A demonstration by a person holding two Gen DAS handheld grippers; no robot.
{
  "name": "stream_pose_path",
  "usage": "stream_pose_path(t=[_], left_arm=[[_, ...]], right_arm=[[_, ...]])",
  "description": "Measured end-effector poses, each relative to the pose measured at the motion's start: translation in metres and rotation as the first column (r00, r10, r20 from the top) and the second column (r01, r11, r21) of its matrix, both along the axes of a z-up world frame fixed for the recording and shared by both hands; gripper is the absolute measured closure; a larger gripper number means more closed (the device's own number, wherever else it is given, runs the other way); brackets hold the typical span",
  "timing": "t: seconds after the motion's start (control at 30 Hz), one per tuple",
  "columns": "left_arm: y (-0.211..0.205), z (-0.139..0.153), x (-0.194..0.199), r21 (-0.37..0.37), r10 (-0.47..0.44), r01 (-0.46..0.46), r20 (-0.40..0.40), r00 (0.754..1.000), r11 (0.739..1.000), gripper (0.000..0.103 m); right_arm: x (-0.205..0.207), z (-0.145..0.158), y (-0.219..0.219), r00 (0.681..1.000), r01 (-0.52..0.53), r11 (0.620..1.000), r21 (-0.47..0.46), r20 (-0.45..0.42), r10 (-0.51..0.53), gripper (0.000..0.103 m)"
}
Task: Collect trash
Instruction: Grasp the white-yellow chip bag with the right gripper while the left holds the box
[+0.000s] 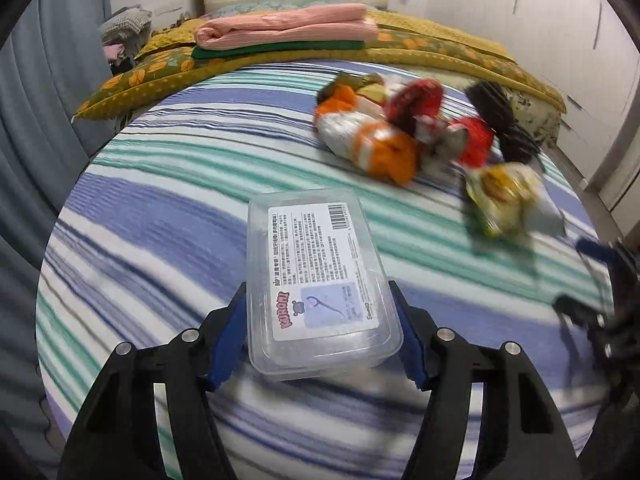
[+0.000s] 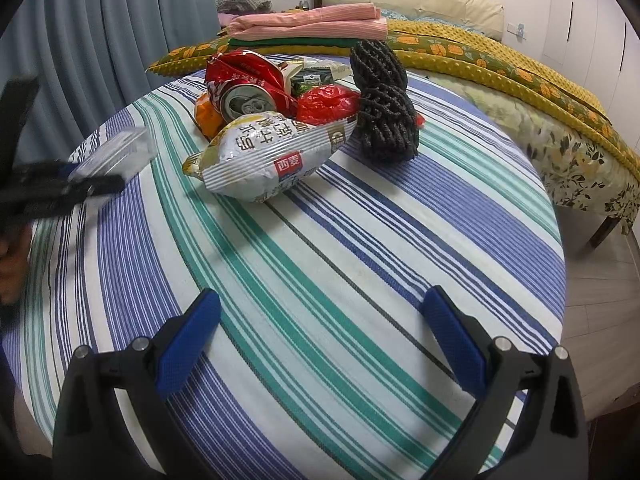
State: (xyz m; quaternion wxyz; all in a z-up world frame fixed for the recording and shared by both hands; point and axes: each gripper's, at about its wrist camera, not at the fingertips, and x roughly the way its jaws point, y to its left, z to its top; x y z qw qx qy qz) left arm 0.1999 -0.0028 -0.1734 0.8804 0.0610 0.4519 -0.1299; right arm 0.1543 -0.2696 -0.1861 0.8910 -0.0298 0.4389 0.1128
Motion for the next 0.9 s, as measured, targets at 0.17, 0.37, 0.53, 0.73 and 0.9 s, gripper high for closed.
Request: stream_pose_path(t=[0.17,0.37,0.53,0.73,0.9], left_arm=[[-0.009,-0.006,-0.01,0.016,0.002,-0.002,0.01,1.0,1.0,0.021],[-0.007,-0.007,-0.007,0.015,0.004,-0.004,0.0,1.0,1.0,0.014],[-0.008,-0.009,-0.006,0.02,0.001,-0.001,-0.004,1.0,1.0,0.011],[-0.007,-0.009,-0.006,0.018,0.0,0.0,-0.005,1.0,1.0,0.011],[-0.009,-0.01,-0.006,0.02,-0.005,0.005,-0.008,1.0,1.0,0.009]], right_arm=[[0.0,0.001,-0.001,1.0,-0.016,1.0,0.009,-0.002,0.017,0.005],[0.016,0.059,-0.003,0.987,-0.056,0.996,0.062,0.152,0.046,0.005],[0.072,0.066,0.029,0.975,-0.21,0.973,0.097,0.101,0.2,0.005],[0.091,0.028,0.052,0.956,-0.274,0.961,0.036,-0.103,0.276,0.024],[0.07,0.037,0.06,0.959,-0.258,0.966,0.019,-0.119,0.259,0.018]])
